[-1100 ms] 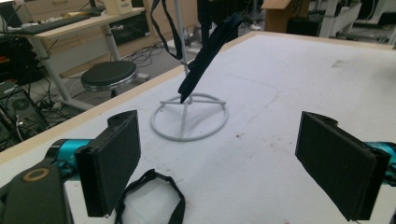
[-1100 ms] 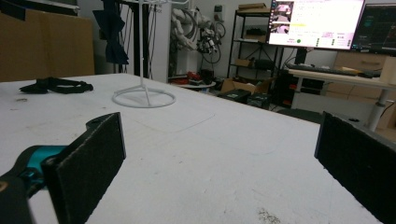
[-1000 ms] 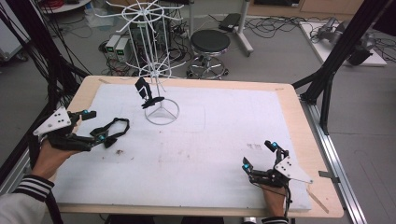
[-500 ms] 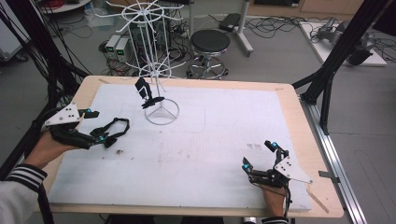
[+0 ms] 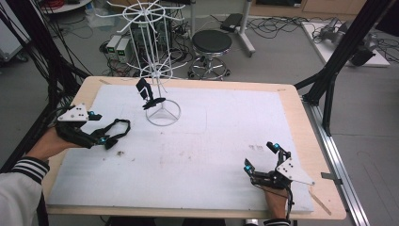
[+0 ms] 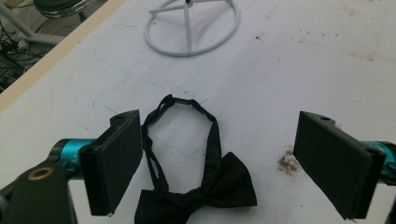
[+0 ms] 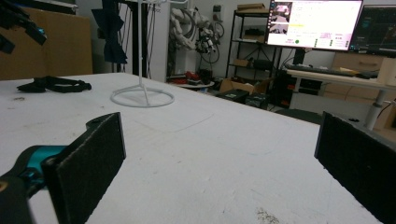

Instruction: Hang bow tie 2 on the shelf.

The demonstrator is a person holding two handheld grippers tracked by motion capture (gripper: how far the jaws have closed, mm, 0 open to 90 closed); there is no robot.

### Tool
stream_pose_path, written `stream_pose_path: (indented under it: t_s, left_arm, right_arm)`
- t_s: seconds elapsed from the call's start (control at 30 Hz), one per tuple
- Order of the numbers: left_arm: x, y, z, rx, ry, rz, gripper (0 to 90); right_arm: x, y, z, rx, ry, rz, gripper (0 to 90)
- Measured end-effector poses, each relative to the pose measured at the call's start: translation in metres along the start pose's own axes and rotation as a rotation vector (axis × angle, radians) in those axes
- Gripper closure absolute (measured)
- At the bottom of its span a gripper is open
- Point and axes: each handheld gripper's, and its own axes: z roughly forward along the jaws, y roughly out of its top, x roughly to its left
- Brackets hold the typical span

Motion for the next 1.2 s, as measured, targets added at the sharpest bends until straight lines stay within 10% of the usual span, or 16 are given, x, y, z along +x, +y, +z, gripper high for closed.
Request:
stream_pose_path:
  t_s: [1.2]
  left_arm:
    - [0.017, -0.027, 0.034, 0.235, -0.105, 0.066, 31.8]
  right_arm:
    - [0.0, 0.0, 0.0, 0.0, -0.007, -0.004, 1.1]
